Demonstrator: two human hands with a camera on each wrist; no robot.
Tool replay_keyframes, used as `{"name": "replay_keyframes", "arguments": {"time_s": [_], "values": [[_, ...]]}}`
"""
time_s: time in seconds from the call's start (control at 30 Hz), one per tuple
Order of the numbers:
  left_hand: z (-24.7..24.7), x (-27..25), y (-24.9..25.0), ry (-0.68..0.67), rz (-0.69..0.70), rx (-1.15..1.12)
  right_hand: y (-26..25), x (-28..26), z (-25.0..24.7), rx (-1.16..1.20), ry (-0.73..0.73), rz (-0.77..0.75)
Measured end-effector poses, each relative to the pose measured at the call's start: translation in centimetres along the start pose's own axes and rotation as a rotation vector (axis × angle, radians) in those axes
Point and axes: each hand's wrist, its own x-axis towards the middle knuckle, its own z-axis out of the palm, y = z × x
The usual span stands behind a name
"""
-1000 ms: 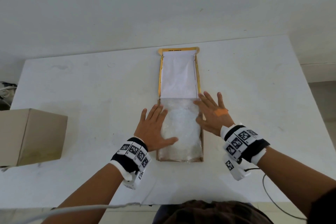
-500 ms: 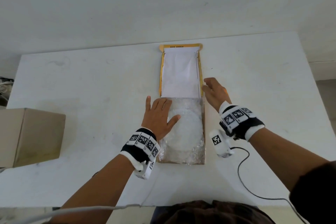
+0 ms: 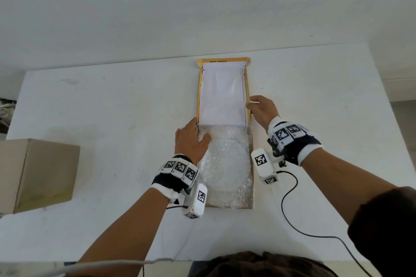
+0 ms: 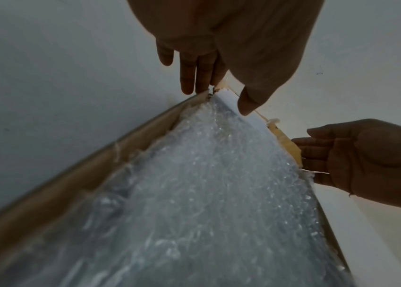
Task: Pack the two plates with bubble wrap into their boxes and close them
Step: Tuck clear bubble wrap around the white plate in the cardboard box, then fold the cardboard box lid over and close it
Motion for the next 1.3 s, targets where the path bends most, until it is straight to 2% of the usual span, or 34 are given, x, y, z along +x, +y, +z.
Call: {"name": "replay_keyframes", "arguments": {"time_s": [0.2,0.5,0.9,1.03,1.13,1.3], "values": [[-0.5,-0.9,0.6,-0.021,-0.022,-0.062,-0.3,-0.6,-0.3,0.131,-0.028,0.038],[-1.9,-2.1,0.6,-0.039,-0.090,-0.222,-1.4,-3.9,-1.1,0.255,-0.040,-0.048],[-3.4,-5.3,-0.2,0.023,0.028,-0.320,-0.1,-12.2,-0.9,0.387,-0.054,-0.138],[-3.7,-6.8,-1.2,0.065,0.067,-0.388,1.1,-14.0,-0.4,0.341,-0.007,-0.122],[-3.7,-7.1,-2.4,0.094,0.036,-0.503,2.0,-15.6,0.1,0.310,0.030,-0.104],[-3.7,-8.9,-3.3,0.138,0.102,-0.504,3.7,-18.8,0.6,0.415,0.050,-0.131]]}}
